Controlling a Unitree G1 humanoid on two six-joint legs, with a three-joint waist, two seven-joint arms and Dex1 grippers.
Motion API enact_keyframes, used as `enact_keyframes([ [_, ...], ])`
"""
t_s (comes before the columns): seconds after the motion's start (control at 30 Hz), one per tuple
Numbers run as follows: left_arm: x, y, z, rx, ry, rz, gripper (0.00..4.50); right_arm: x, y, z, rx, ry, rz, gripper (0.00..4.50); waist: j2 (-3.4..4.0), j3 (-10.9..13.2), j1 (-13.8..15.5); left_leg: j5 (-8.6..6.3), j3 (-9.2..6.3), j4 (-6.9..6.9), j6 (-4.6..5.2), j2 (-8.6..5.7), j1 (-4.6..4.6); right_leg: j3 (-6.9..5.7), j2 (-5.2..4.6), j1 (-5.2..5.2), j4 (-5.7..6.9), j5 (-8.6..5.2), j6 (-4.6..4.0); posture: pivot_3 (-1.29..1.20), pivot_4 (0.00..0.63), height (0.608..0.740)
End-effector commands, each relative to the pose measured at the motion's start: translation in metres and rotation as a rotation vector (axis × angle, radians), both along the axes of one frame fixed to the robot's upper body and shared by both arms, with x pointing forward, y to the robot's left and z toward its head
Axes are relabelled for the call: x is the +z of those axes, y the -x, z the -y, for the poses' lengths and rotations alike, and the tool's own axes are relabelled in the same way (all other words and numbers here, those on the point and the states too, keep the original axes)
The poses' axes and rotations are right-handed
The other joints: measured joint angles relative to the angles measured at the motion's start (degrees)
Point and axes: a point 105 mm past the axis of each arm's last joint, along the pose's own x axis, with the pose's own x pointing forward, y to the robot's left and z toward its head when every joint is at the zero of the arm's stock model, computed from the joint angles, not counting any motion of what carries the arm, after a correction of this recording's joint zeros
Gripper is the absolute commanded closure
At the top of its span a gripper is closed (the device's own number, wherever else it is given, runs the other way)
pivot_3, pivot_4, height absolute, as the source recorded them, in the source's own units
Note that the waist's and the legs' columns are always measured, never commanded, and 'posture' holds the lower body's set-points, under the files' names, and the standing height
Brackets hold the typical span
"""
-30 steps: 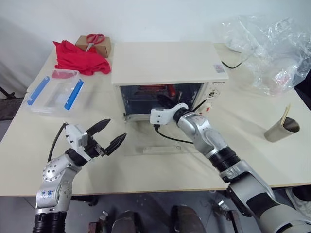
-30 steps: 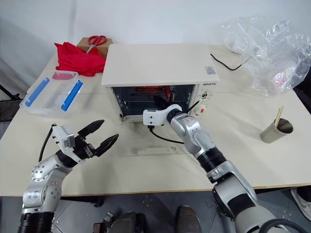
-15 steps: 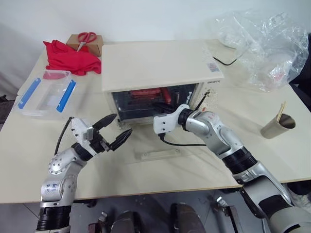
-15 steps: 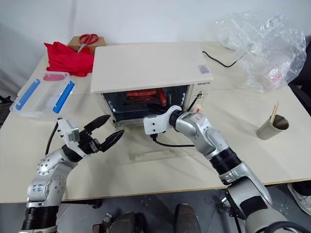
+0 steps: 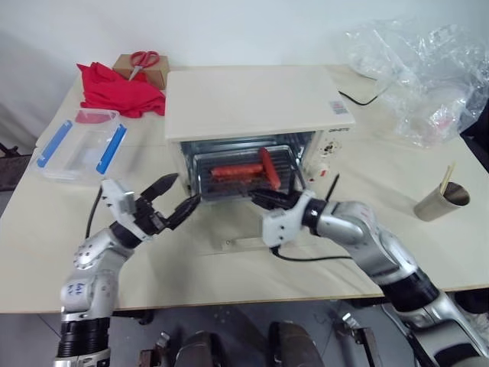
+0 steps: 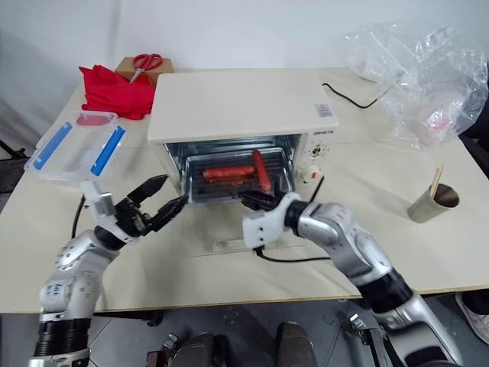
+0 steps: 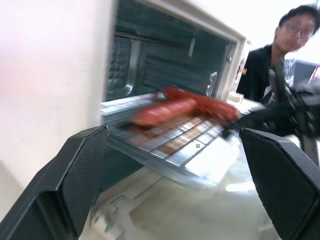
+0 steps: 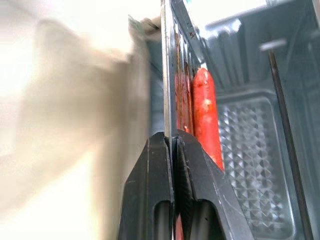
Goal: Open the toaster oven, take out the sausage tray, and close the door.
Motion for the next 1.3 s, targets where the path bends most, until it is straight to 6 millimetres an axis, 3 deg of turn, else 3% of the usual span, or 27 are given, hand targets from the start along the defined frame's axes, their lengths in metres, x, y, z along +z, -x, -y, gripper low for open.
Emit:
enact_keyframes([
  [0.03, 0.003, 0.013, -0.011, -0.057, 0.044, -0.079, 0.00, 0.012, 0.018, 0.009, 0.052, -0.006, 0.065, 4.47, -0.01, 0.00, 0.56, 0.00, 0.01, 0.01, 0.01, -0.01, 0.01, 0.01, -0.03, 0.01, 0.00, 0.00, 0.00, 0.00, 0.150, 0.740],
  [0.17, -0.006, 0.013, -0.019, -0.049, 0.109, -0.246, 0.00, 0.009, 0.031, 0.018, 0.080, -0.003, 0.063, 4.47, -0.07, 0.03, 1.97, -0.03, -0.03, 0.09, 0.05, -0.02, 0.06, 0.00, -0.09, 0.14, -0.05, 0.00, 0.00, 0.00, 0.150, 0.740],
  [0.33, -0.001, 0.023, 0.005, -0.208, 0.212, -0.431, 0.00, 0.009, 0.045, 0.020, 0.142, 0.012, 0.070, 4.47, -0.09, 0.04, 1.72, -0.02, -0.09, 0.11, 0.05, 0.01, 0.13, 0.00, -0.08, 0.28, -0.08, 0.00, 0.00, 0.00, 0.150, 0.740],
  [0.5, 0.005, 0.020, 0.011, -0.201, 0.178, -0.401, 0.00, 0.007, 0.041, 0.024, 0.132, 0.027, 0.060, 4.47, -0.09, 0.05, 1.61, -0.02, -0.07, 0.09, 0.04, -0.04, 0.18, 0.00, -0.03, 0.29, -0.06, 0.00, 0.00, 0.00, 0.150, 0.740],
  [0.67, 0.005, 0.025, 0.025, -0.272, 0.130, -0.385, 0.00, 0.020, 0.028, 0.022, 0.122, 0.016, 0.099, 4.47, -0.09, 0.06, 1.61, -0.01, -0.01, 0.11, 0.03, -0.05, 0.19, 0.02, 0.01, 0.29, -0.08, 0.00, 0.00, 0.00, 0.150, 0.740],
  [0.9, 0.004, 0.027, 0.026, -0.266, 0.126, -0.359, 0.00, 0.024, 0.021, 0.019, 0.128, 0.020, 0.110, 4.47, -0.08, 0.06, 1.67, -0.01, -0.02, 0.10, 0.03, -0.05, 0.18, 0.02, 0.00, 0.29, -0.09, 0.00, 0.00, 0.00, 0.150, 0.740],
  [1.3, -0.008, 0.029, 0.021, -0.302, 0.142, -0.432, 0.00, 0.019, 0.029, 0.022, 0.144, 0.022, 0.096, 4.47, -0.08, 0.06, 1.63, -0.01, -0.01, 0.10, 0.02, -0.02, 0.20, 0.03, 0.03, 0.28, -0.05, -0.01, -0.01, 0.00, 0.150, 0.740],
])
